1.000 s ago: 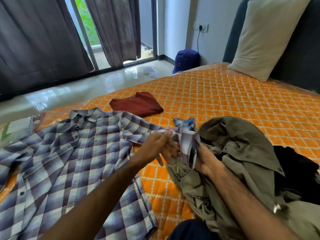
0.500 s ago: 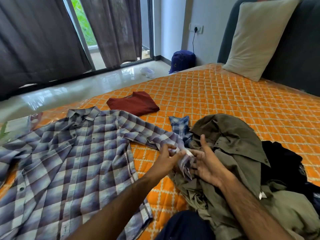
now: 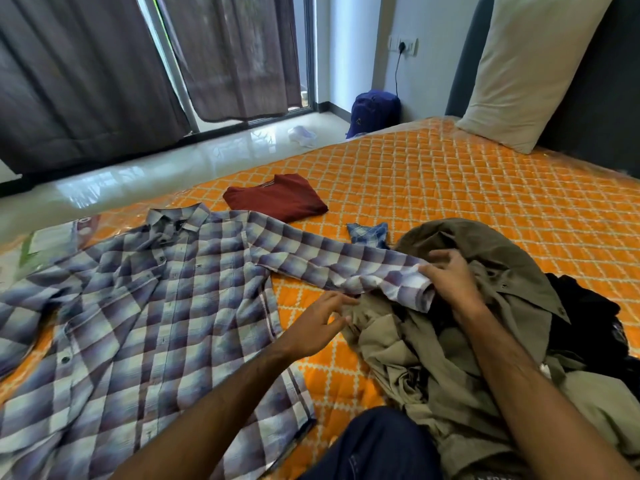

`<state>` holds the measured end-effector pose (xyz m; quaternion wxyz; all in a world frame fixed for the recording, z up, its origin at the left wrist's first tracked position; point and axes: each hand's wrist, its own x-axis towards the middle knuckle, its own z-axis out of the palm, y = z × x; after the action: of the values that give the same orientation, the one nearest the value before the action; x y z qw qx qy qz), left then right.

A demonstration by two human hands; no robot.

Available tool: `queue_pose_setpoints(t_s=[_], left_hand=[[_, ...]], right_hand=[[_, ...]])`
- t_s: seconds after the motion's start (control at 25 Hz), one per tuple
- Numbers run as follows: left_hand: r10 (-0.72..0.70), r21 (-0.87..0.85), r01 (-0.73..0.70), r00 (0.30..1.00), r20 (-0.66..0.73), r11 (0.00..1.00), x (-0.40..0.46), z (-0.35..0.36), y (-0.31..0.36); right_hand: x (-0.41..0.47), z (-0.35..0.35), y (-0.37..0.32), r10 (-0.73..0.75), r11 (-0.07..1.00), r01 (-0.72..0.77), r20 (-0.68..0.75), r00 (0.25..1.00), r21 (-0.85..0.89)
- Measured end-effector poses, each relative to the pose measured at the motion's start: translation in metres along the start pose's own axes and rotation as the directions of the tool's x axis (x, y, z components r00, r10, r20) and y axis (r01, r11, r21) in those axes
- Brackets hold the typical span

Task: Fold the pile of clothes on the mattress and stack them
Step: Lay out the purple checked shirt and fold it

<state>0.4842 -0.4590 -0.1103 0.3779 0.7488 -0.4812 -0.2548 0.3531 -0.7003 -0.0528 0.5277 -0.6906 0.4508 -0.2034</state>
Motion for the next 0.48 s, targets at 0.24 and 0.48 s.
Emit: queue_pose_setpoints(t_s=[0.24,0.48], left_hand=[[-0.253,0.619,0.192,0.967,0.012,0.762,-0.091,-0.02,-0.066],[-0.154,0.75,0.077,0.987,0.034,0.657,-0.159,-0.006,-0.06]], right_hand=[[-0.064,0.079,0.006,-0.655,0.23,0.595,0.329,0.68,-0.77],[-0.123,0.165,0.049,-0.1,0.608,0.636,0.749,0.655,-0.476]])
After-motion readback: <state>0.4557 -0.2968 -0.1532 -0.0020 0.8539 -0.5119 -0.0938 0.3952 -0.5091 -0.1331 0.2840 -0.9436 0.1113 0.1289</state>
